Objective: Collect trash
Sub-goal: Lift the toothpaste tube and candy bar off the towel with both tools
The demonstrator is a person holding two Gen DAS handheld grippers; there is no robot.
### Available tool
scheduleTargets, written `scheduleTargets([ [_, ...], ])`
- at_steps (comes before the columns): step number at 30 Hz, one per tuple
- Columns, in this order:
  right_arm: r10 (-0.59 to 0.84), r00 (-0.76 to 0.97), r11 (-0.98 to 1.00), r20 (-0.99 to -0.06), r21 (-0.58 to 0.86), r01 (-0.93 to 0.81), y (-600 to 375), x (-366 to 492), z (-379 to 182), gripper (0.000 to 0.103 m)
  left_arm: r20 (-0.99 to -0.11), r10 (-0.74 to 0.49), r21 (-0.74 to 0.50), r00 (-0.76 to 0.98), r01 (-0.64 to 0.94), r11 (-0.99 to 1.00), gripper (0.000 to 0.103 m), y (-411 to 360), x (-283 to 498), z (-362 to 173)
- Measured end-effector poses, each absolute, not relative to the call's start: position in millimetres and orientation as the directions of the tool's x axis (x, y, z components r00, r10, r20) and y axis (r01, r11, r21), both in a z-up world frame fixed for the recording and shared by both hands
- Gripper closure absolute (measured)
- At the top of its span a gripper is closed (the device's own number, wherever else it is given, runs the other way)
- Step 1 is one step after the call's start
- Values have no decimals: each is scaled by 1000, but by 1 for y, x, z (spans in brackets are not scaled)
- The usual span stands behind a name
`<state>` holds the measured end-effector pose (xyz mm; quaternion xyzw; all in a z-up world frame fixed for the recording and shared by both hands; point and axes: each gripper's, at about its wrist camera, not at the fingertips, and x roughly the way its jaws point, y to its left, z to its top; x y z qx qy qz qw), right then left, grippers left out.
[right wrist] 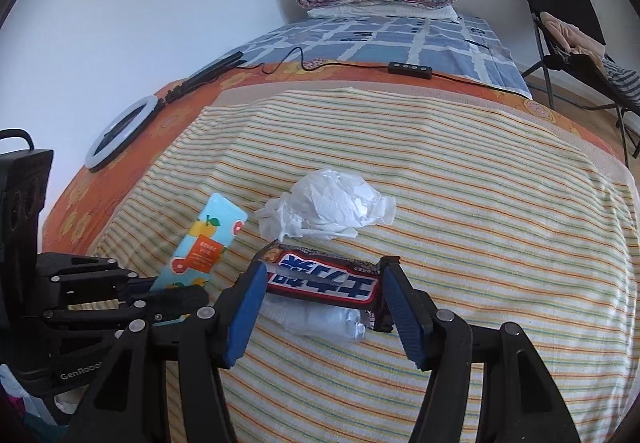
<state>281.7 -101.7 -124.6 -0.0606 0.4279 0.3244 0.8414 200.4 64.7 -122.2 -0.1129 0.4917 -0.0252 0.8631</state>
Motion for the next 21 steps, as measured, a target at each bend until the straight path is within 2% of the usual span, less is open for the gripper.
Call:
scheduleTargets([
  [3,525,391,816,-756,317,-483,-125,301,-133,34,-844,-147,-207,516,-59,977,96,64,200,-122],
  [5,552,371,804,-747,359,-475,-132,308,-137,34,-844,-148,-208,516,-60,976,96,64,200,-122],
  [10,573,352,771,-740,341,-538,-121,301,-137,35,-844,-143,-202,516,-59,978,96,64,200,-123],
  [11,565,356,769,-745,318,-554,-116,298,-137,42,-845,-141,-199,517,-59,978,96,63,199,-123],
  [15,513,385,780,-768,229,-582,-103,291,-139,56,-845,-137,-194,516,-57,979,96,62,199,-123],
  [17,516,389,786,-763,241,-569,-107,292,-138,70,-846,-138,-195,516,-58,979,96,62,199,-123],
  [18,518,389,787,-762,247,-565,-109,293,-139,73,-846,-137,-194,516,-57,979,96,62,199,-123],
  [20,516,392,793,-762,251,-555,-113,295,-139,94,-846,-136,-192,516,-56,980,96,62,199,-123],
  [21,522,387,791,-760,261,-553,-115,295,-139,96,-846,-136,-192,516,-57,980,96,62,198,-123],
])
